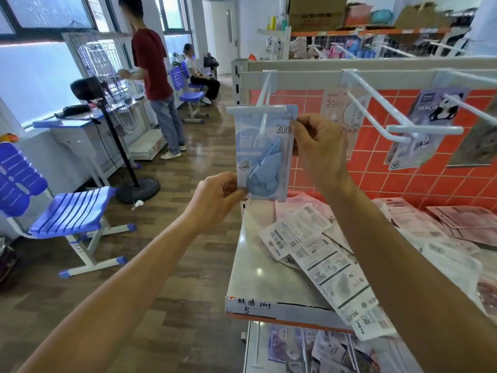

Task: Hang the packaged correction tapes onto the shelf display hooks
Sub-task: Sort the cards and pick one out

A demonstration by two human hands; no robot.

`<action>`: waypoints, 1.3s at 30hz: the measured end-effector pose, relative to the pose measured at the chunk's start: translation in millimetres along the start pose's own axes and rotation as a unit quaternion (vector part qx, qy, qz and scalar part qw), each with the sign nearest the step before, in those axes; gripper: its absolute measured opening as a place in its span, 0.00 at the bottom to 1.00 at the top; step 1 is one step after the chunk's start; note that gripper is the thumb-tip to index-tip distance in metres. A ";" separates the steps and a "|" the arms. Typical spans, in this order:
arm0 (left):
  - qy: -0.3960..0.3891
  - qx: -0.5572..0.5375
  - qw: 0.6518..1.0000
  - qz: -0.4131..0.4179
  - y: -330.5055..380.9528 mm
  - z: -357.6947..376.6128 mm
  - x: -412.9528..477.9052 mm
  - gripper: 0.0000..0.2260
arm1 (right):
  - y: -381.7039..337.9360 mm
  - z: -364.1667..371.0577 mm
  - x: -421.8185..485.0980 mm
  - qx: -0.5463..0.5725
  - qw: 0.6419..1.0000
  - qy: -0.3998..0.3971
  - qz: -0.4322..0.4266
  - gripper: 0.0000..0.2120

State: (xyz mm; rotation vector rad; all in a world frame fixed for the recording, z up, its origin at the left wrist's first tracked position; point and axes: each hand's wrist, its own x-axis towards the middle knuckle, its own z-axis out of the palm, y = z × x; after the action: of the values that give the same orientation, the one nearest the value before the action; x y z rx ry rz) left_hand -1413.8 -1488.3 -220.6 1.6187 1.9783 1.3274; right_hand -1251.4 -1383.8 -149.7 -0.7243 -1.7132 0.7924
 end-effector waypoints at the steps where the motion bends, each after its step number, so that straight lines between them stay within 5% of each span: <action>1: 0.002 0.024 1.000 -0.010 -2.3 2.1 11.3 0.05 | 4.1 4.4 11.2 -0.015 1.000 0.005 0.007 0.08; 7: 0.010 0.145 0.988 -0.042 -9.2 13.8 72.7 0.07 | 28.3 23.3 66.7 -0.091 0.995 0.014 0.043 0.10; 19: 0.032 0.192 0.975 -0.105 -11.9 32.2 103.4 0.10 | 44.3 31.3 85.9 -0.174 0.984 0.030 0.021 0.11; 23: -0.007 0.231 0.957 -0.174 -13.4 49.9 79.5 0.15 | 69.0 30.2 59.0 -0.244 0.969 -0.027 0.011 0.10; 32: -0.258 0.341 0.904 -0.006 -22.6 104.9 17.8 0.30 | 125.2 7.9 -43.0 -0.348 0.899 -0.250 0.091 0.15; 39: -0.257 0.372 0.875 0.175 -12.7 127.6 -32.1 0.29 | 139.3 -27.5 -88.3 -0.375 0.884 -0.266 0.087 0.15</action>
State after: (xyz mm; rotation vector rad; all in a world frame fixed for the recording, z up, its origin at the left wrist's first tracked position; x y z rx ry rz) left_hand -1323.3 -1455.1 -311.0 2.4243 1.9925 0.0813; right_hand -1191.1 -1366.4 -304.7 -1.2787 -2.5301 0.4383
